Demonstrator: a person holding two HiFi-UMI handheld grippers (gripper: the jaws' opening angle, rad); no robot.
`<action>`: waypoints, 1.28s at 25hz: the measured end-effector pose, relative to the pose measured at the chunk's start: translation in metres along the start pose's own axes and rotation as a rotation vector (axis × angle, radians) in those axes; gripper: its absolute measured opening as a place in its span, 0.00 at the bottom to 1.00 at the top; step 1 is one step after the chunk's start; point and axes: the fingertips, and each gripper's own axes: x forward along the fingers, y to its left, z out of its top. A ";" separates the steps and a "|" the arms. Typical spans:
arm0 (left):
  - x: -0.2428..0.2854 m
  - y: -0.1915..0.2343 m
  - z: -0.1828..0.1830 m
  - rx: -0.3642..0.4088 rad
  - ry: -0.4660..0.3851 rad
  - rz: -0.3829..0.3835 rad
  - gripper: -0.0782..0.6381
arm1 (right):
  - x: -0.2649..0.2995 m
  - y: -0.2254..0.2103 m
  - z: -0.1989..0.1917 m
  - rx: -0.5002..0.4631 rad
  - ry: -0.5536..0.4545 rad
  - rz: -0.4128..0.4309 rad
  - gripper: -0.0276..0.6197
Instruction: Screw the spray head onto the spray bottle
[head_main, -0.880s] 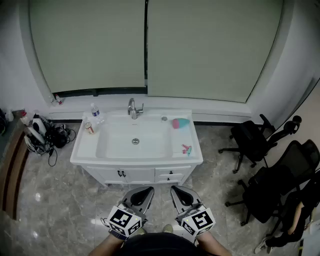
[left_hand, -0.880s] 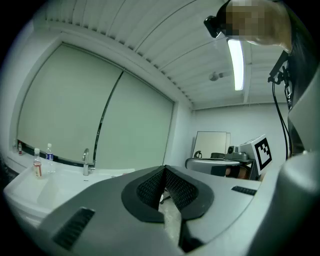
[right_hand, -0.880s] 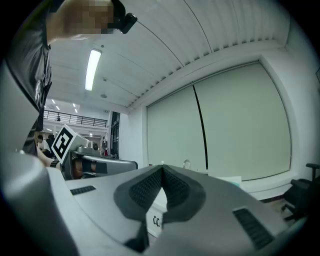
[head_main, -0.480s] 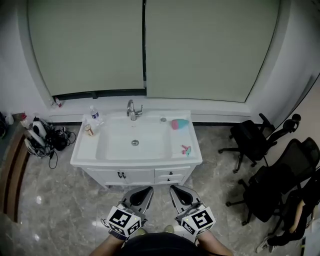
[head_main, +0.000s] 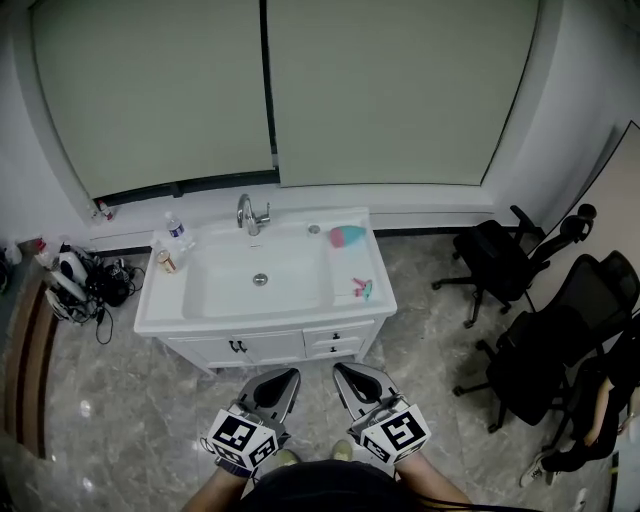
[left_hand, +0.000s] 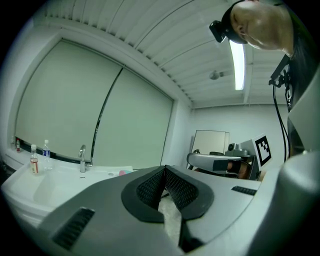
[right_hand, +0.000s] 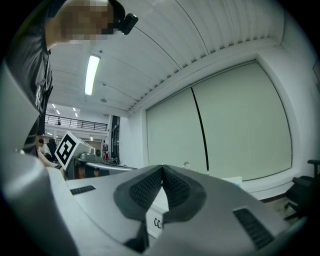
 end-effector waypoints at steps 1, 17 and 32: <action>0.004 -0.001 -0.001 0.002 0.005 -0.005 0.12 | -0.002 -0.004 -0.002 -0.006 0.006 -0.004 0.04; 0.121 -0.030 -0.012 -0.010 0.068 -0.031 0.12 | -0.036 -0.114 -0.021 0.026 0.047 -0.024 0.05; 0.272 0.125 -0.018 -0.013 0.160 -0.169 0.12 | 0.102 -0.243 -0.066 0.106 0.155 -0.204 0.05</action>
